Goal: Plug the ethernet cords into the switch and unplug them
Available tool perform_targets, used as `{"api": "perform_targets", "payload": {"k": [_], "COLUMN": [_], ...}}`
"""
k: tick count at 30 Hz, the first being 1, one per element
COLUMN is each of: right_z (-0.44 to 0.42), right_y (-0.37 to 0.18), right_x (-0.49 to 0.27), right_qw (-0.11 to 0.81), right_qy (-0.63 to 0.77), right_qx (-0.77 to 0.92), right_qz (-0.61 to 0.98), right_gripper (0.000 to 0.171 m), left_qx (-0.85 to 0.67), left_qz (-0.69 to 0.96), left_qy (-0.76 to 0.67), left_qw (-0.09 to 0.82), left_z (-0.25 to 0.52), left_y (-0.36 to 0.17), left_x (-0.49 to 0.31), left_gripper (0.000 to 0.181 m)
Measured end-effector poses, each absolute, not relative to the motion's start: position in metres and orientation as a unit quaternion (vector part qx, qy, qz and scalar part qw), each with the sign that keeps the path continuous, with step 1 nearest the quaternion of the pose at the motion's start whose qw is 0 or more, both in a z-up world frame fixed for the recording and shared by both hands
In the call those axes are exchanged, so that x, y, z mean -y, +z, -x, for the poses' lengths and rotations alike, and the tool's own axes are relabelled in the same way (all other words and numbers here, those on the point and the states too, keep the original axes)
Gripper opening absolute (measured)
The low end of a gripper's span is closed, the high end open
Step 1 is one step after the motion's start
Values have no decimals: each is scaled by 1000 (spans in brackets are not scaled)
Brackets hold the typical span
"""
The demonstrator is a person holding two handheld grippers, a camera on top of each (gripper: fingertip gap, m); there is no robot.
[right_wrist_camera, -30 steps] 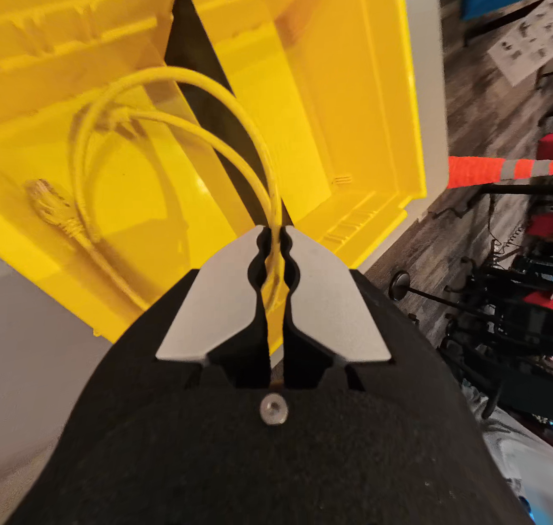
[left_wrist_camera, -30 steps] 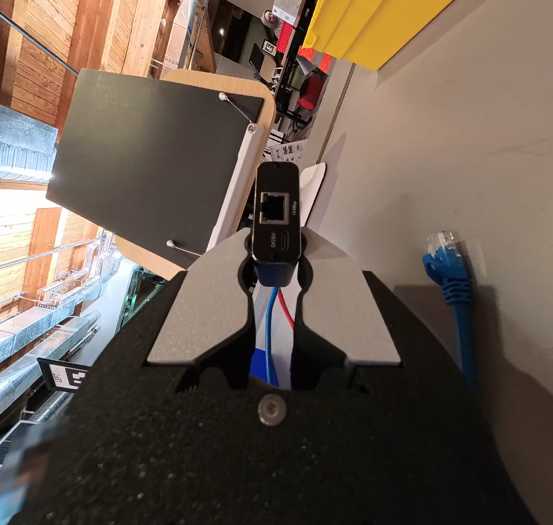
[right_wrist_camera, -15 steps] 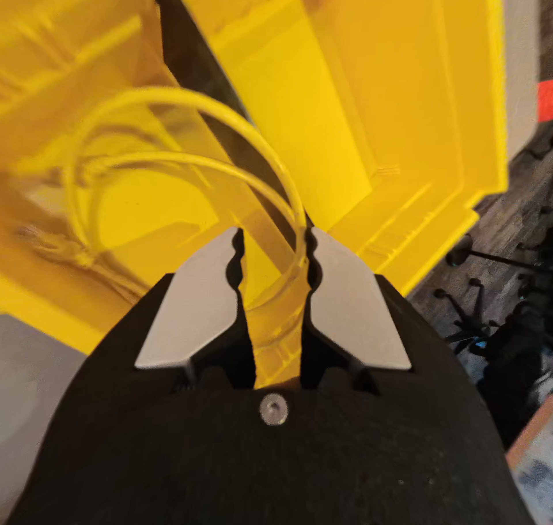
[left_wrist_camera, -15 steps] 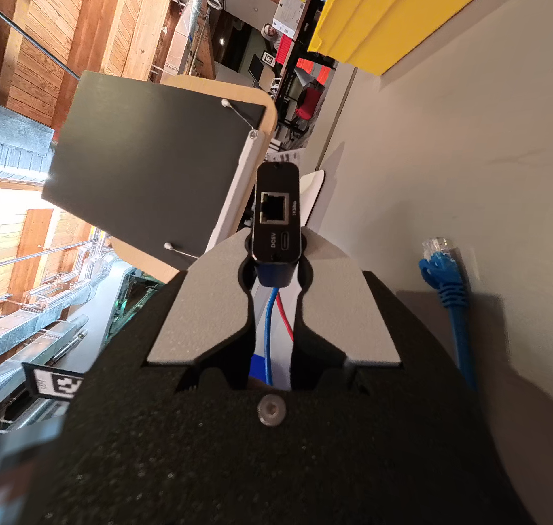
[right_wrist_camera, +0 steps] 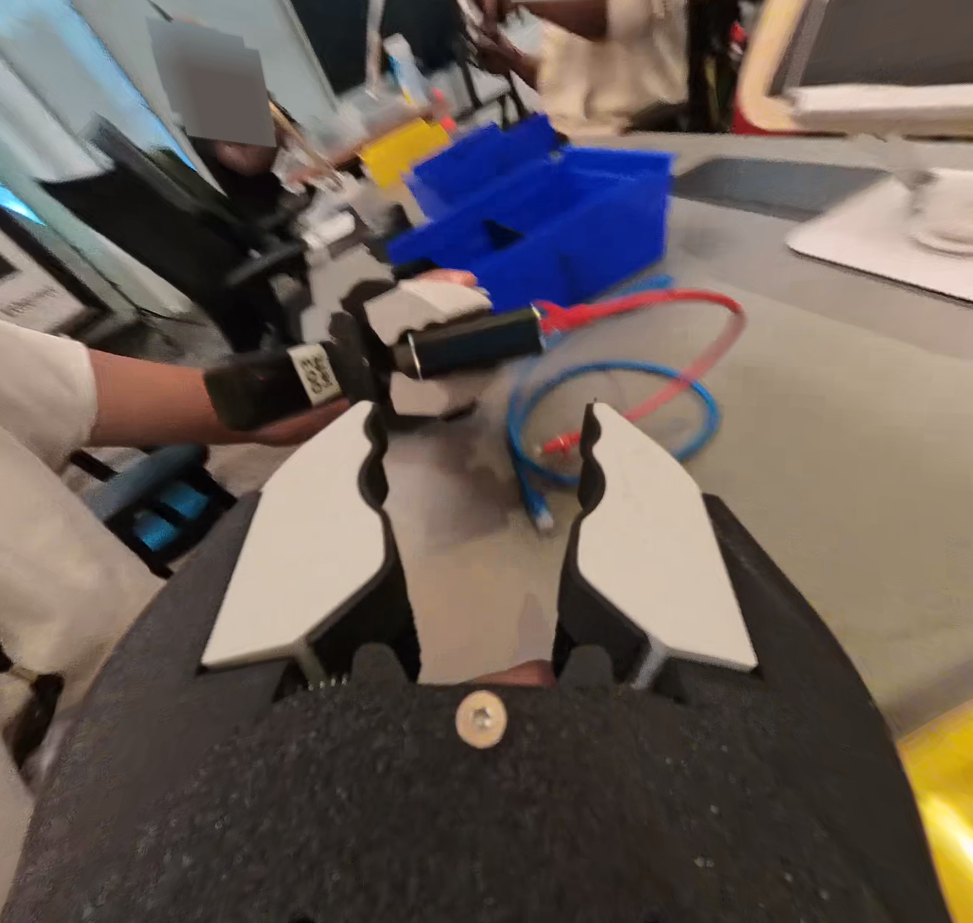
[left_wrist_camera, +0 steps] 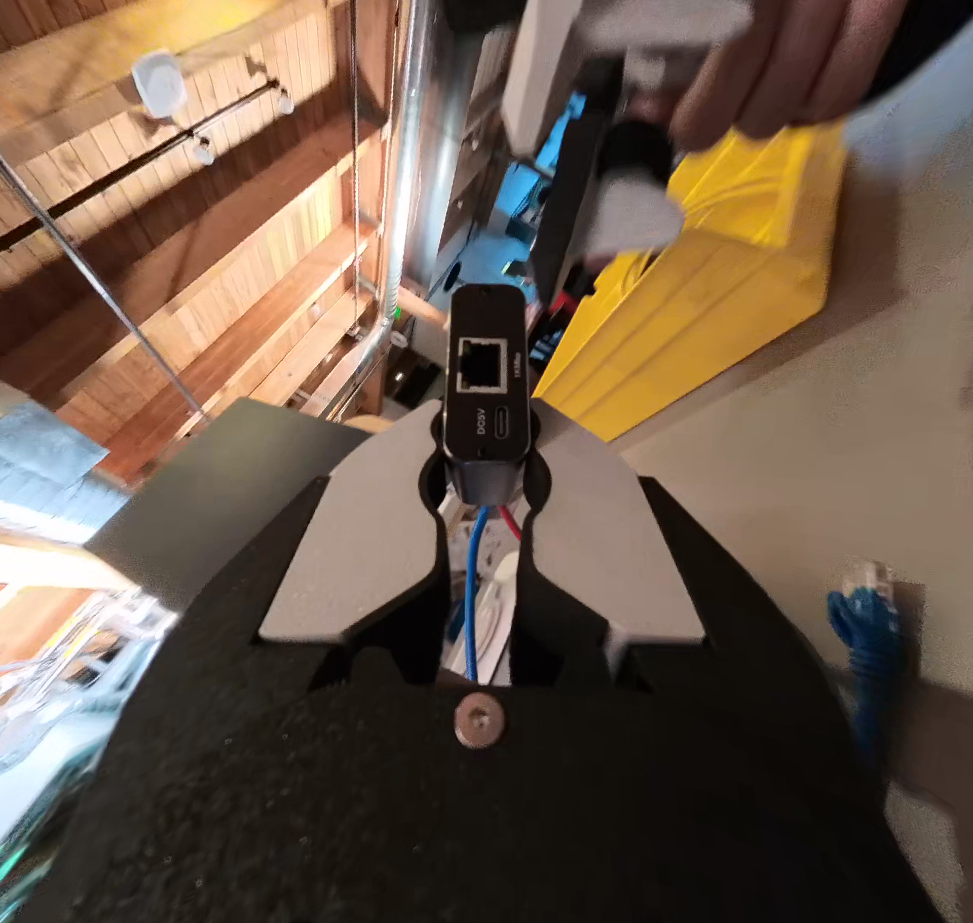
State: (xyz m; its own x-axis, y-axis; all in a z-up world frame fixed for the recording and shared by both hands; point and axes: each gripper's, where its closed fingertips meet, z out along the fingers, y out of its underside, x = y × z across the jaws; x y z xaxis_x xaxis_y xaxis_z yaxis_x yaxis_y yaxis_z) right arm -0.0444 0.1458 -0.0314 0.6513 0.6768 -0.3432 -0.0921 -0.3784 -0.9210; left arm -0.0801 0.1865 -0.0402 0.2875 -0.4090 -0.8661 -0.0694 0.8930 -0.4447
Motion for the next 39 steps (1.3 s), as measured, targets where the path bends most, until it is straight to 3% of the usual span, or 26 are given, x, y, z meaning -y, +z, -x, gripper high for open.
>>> {"api": "perform_targets", "payload": {"k": [2,10,16,20,24,27,29,34,36,39], "right_z": [67,83,49,29,39,56,66,83,92,106], "right_y": [-37,-70,-70,-62,-60,-60,-59,-71,-89,-99], "right_x": [-156,-171,-189,-191,-190,-188,-186,-183,-174,-143], "right_qw": [542,534,586,604,614,615,617,595,576,538], "right_qy": [351,279,19,-136,-228,-257,-271,-297,-202,47], "right_qx": [200,201,214,217,239,269,288,336,376,380], "right_qz": [737,772,781,755,717,695,680,666,697,751], "right_gripper": [88,69,69,69,70,69,69,69,66,71], "left_qx": [-591,-620,-650,-624,-563,-556,-569,-598,-631,-668], "left_qz": [185,202,312,467,573,584,592,622,624,606], "left_qy": [-127,-82,-39,-183,-438,-499,-500,-465,-423,-397], "left_qw": [774,753,692,600,404,317,273,197,183,169], "left_z": [79,67,72,90,85,76,71,68,76,90], "left_y": [-42,-65,-89,-88,-65,-57,-65,-92,-109,-119], "left_x": [-172,-175,-217,-229,-193,-177,-169,-163,-166,-168], "left_gripper": [25,26,22,26,61,73,77,64,63,63]}}
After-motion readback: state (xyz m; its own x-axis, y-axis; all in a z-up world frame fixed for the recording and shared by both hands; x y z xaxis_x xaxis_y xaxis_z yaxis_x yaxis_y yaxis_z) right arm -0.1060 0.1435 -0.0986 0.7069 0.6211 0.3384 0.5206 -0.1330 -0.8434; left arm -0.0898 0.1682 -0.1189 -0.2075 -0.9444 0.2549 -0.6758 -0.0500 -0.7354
